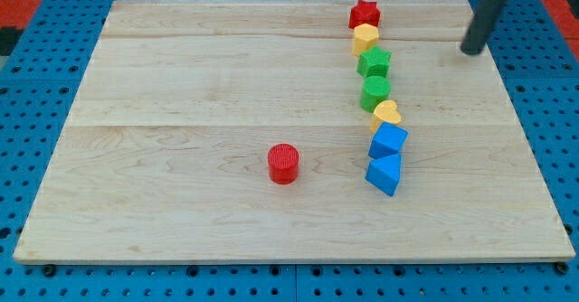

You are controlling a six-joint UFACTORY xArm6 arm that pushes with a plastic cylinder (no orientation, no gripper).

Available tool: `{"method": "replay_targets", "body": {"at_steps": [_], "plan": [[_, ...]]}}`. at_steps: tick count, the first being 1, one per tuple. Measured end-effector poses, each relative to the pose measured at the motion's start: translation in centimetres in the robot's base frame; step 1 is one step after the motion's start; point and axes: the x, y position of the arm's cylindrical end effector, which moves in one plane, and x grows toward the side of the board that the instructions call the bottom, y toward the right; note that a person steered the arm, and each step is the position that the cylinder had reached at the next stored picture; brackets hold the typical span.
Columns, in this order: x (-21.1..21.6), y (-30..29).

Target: Move the green star towards the left side of the board

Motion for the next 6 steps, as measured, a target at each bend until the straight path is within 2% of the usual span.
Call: {"method": "replay_targets", "body": {"at_steps": [3, 4, 5, 6], "plan": [[8.3, -16.8], [7.2, -15.7], [5.5, -8.0], [12.5, -2.8]]}}
